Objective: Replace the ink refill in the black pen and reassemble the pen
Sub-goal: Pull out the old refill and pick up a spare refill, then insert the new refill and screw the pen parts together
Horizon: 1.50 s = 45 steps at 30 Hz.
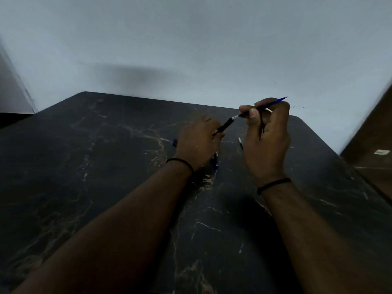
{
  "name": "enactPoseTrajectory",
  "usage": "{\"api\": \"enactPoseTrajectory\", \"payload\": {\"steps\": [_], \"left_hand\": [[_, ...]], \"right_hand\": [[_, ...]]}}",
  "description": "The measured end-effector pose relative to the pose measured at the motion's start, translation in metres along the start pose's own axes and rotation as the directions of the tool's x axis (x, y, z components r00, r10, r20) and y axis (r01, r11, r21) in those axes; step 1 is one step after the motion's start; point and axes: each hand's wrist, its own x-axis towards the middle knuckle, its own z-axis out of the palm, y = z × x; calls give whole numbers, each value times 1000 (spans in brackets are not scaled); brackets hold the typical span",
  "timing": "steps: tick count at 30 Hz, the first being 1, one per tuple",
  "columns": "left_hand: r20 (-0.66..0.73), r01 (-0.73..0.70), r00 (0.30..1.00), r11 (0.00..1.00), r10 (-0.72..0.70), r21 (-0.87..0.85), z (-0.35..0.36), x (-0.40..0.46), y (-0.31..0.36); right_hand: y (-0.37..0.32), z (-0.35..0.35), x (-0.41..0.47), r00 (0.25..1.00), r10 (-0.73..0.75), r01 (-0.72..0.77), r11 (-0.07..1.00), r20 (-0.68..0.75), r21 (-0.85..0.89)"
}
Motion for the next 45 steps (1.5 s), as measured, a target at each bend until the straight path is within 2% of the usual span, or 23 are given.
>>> {"api": "enactPoseTrajectory", "payload": {"steps": [5,10,15,17,21,25,28,31,36,42,45], "left_hand": [[-14,-24,1000,999,24,-26,-2,-1,3],[7,-54,998,994,54,-92,-4,-2,6],[28,-74,997,989,79,-131,-5,0,7],[55,-70,996,991,77,-117,-4,0,6],[-31,92,995,989,-97,-118,-7,3,-4],[-108,352,928,934,-356,-52,-17,3,-30],[-17,385,923,922,-385,27,-19,0,-37],[136,336,928,936,-348,101,-15,3,-34],[315,273,901,954,-300,128,-10,4,-39],[237,252,938,967,-253,36,-12,5,-46],[284,197,936,979,-206,59,-11,6,-39]], "right_hand": [[9,1,-2,997,49,-48,999,54,-27],[15,2,-4,988,110,-94,986,111,-140],[18,3,-4,957,195,-163,974,216,-159],[18,3,-4,958,199,-169,974,205,-154],[18,1,-2,977,192,-180,976,91,-126],[19,1,-5,975,199,-183,972,100,-147],[22,2,-7,971,206,-184,969,124,-165],[23,2,-7,972,200,-178,969,123,-172],[24,1,-6,976,193,-174,968,95,-182],[26,0,-6,973,209,-189,964,95,-186],[27,1,-6,972,216,-194,961,97,-195]]}}
